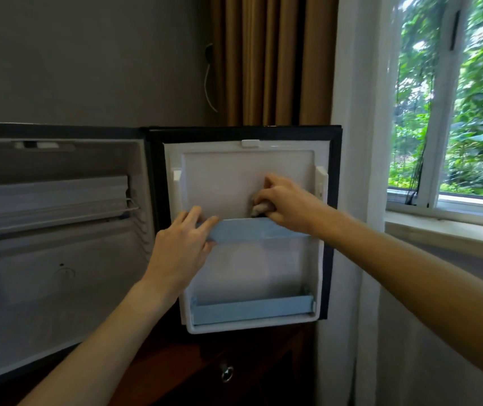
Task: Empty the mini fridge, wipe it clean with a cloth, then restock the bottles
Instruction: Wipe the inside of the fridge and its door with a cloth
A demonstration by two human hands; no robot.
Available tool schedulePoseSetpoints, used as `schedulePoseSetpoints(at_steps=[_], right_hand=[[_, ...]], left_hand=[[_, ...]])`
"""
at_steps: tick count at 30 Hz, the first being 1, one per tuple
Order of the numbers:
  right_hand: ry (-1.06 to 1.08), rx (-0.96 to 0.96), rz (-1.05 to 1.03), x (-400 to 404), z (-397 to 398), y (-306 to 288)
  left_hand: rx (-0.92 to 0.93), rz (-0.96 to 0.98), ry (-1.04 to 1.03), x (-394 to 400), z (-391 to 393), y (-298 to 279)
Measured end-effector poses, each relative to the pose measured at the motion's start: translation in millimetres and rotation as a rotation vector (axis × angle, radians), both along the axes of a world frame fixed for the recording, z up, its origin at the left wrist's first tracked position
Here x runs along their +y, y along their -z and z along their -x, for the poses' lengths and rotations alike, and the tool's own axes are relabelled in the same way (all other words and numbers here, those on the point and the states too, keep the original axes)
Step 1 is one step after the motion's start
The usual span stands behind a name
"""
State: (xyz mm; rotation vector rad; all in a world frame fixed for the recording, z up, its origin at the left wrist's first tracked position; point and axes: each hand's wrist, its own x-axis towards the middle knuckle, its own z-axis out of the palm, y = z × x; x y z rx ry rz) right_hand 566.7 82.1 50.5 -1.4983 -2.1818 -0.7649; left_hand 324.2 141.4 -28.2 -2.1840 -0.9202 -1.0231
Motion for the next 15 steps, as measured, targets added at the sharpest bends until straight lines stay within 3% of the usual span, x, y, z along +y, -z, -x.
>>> schedulePoseSetpoints(at_steps=[6, 15], right_hand=[[0.16, 0.036, -0.025, -12, -35, 4], [-0.077, 0.087, -0.088, 37, 78, -23]], left_hand=[[-0.033, 0.009, 0.023, 0, -2, 0], [-0.03, -0.055, 0.024, 2, -3, 5]])
